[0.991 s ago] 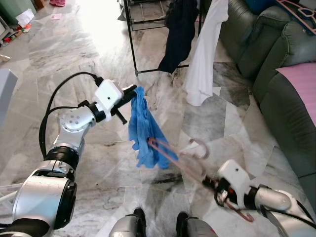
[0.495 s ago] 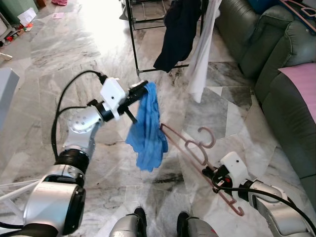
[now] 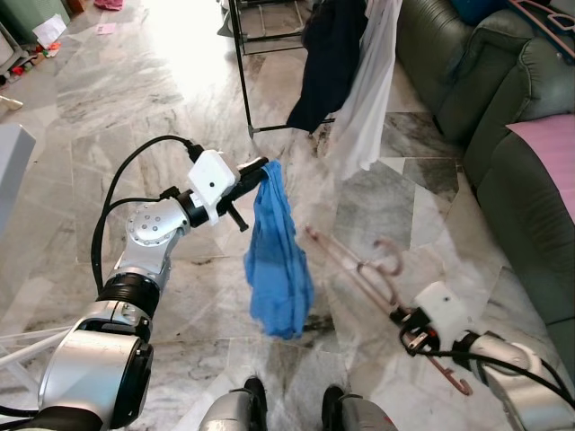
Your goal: Hang hanger
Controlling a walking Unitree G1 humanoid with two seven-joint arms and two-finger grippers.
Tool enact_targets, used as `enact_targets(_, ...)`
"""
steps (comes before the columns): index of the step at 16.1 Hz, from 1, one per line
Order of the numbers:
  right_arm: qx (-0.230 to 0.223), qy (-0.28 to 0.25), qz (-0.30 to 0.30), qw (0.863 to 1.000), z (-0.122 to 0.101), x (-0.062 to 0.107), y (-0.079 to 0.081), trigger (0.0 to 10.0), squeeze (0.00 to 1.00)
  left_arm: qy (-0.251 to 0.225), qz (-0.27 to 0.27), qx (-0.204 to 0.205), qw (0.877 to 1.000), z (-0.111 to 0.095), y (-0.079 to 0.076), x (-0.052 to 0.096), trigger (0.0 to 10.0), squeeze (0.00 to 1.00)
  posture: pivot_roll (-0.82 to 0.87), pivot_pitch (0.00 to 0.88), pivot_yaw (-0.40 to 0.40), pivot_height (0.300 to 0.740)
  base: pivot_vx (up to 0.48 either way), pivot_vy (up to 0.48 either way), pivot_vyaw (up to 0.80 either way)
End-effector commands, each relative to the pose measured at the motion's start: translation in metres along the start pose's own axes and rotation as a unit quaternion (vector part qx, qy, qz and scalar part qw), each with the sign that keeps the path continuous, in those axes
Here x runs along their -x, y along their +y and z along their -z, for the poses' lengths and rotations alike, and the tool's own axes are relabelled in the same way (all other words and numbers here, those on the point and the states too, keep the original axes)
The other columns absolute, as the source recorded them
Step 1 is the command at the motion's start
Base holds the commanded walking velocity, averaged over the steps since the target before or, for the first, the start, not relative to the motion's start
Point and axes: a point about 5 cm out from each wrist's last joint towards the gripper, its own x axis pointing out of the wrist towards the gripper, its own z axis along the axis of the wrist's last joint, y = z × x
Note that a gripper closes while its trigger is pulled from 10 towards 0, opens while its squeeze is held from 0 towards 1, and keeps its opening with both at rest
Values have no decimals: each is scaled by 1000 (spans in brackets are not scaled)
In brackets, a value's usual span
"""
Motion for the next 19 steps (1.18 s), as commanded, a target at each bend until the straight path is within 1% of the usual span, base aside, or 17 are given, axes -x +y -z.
enact_targets(1,7,-21,-21,1000,-8,9,4,10000,0,30,0,-4,1000,9,1,9,10000,0,-165,225,76,740,0,0,0)
enact_targets(3,23,-14,-49,998,-11,19,3,10000,0,38,0,-6,999,11,1,10,10000,0,-170,224,79,740,0,0,0)
enact_targets(5,20,-24,-89,996,-19,25,7,10000,0,31,16,-6,999,11,-4,8,10000,0,-168,223,78,740,0,0,0)
enact_targets(9,12,-46,-142,989,-35,29,16,10000,0,17,47,-10,999,11,-15,6,10000,0,-162,227,78,740,0,0,0)
enact_targets(11,13,-36,-151,988,-33,30,18,10000,0,9,59,-6,998,10,-17,6,10000,0,-158,232,80,740,0,0,0)
enact_targets(12,7,-37,-163,986,-33,30,20,10000,0,4,62,-6,998,9,-17,6,10000,0,-158,233,82,740,0,0,0)
enact_targets(14,-27,-51,-197,979,-34,29,31,10000,0,-12,69,-13,997,5,-19,4,10000,0,-155,236,86,740,0,0,0)
enact_targets(15,-38,-46,-210,976,-31,27,36,10000,0,-24,72,-10,997,1,-19,2,10000,0,-155,236,86,740,0,0,0)
enact_targets(17,-47,-31,-223,973,-22,20,45,10000,0,-50,79,-9,996,-7,-20,-5,10000,0,-152,235,88,740,0,0,0)
enact_targets(19,-60,-30,-242,968,-20,16,54,10000,0,-79,96,3,992,-15,-26,-11,10000,0,-147,233,87,740,0,0,0)
